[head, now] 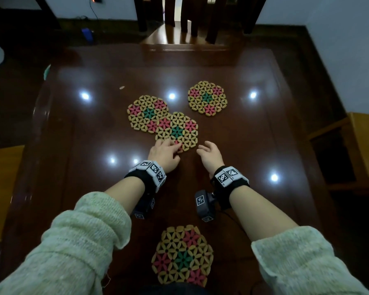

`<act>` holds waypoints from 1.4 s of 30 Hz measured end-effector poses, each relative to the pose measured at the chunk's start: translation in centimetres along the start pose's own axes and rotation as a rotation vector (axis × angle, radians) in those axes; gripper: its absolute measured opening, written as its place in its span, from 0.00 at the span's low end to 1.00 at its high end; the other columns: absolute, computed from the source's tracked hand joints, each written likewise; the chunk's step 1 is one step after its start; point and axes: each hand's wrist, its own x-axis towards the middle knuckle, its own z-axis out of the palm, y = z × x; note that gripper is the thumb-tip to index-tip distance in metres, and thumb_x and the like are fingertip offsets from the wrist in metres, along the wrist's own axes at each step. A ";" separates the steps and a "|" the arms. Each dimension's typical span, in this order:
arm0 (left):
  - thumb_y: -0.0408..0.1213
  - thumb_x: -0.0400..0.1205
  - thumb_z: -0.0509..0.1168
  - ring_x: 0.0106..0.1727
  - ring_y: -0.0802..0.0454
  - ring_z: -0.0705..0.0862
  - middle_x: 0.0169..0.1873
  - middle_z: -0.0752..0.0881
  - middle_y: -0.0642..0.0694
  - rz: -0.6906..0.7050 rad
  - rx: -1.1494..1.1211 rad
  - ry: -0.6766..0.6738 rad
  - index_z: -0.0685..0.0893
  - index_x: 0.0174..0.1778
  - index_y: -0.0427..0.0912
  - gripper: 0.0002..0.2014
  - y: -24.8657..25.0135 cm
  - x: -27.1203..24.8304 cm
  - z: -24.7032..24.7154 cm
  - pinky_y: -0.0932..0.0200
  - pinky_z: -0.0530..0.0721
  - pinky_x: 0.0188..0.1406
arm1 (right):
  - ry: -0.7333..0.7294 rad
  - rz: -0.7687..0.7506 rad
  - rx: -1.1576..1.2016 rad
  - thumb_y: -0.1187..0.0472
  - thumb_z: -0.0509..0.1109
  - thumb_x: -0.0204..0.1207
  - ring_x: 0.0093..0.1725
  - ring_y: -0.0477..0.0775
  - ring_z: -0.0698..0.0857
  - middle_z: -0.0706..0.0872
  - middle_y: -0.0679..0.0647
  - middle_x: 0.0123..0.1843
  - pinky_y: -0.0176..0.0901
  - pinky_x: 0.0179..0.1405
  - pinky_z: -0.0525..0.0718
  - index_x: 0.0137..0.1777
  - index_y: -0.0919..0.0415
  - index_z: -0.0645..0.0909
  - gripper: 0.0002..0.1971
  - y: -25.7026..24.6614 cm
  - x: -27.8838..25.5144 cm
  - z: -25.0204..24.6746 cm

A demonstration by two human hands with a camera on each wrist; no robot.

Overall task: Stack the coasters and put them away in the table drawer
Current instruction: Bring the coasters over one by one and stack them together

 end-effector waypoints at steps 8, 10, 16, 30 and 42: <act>0.43 0.84 0.58 0.68 0.47 0.70 0.64 0.77 0.49 0.097 -0.046 -0.077 0.77 0.74 0.50 0.21 0.2 -4.2 1.7 0.51 0.71 0.69 | 0.044 0.181 0.246 0.70 0.62 0.82 0.58 0.55 0.82 0.82 0.63 0.61 0.44 0.51 0.82 0.74 0.68 0.72 0.20 0.6 -1.0 0.6; 0.43 0.83 0.58 0.67 0.47 0.70 0.66 0.76 0.49 0.110 -0.018 -0.100 0.76 0.74 0.50 0.21 0.4 -5.3 2.0 0.53 0.70 0.66 | 0.014 0.182 0.188 0.70 0.63 0.81 0.51 0.52 0.80 0.82 0.59 0.55 0.40 0.43 0.80 0.71 0.65 0.77 0.18 0.5 -1.6 0.7; 0.44 0.80 0.60 0.74 0.45 0.63 0.73 0.67 0.49 0.105 0.066 -0.161 0.64 0.81 0.54 0.30 0.3 -8.2 3.2 0.50 0.70 0.73 | -0.114 0.110 -0.008 0.68 0.64 0.79 0.63 0.53 0.83 0.84 0.54 0.65 0.47 0.56 0.85 0.70 0.57 0.78 0.19 1.0 -4.3 1.1; 0.51 0.80 0.63 0.76 0.43 0.65 0.75 0.65 0.44 -0.133 -0.294 0.268 0.66 0.78 0.50 0.29 -0.7 -15.3 1.1 0.48 0.70 0.73 | 0.050 -0.213 -0.128 0.62 0.55 0.84 0.61 0.59 0.86 0.86 0.56 0.61 0.63 0.61 0.85 0.61 0.49 0.80 0.15 1.5 -12.1 0.7; 0.43 0.76 0.72 0.49 0.47 0.89 0.47 0.90 0.43 -0.274 -0.886 0.170 0.86 0.43 0.47 0.05 -0.8 -20.5 2.6 0.46 0.88 0.55 | -0.064 -0.245 -0.161 0.62 0.60 0.84 0.60 0.57 0.87 0.86 0.59 0.62 0.56 0.62 0.87 0.62 0.51 0.83 0.13 6.4 -19.1 -2.1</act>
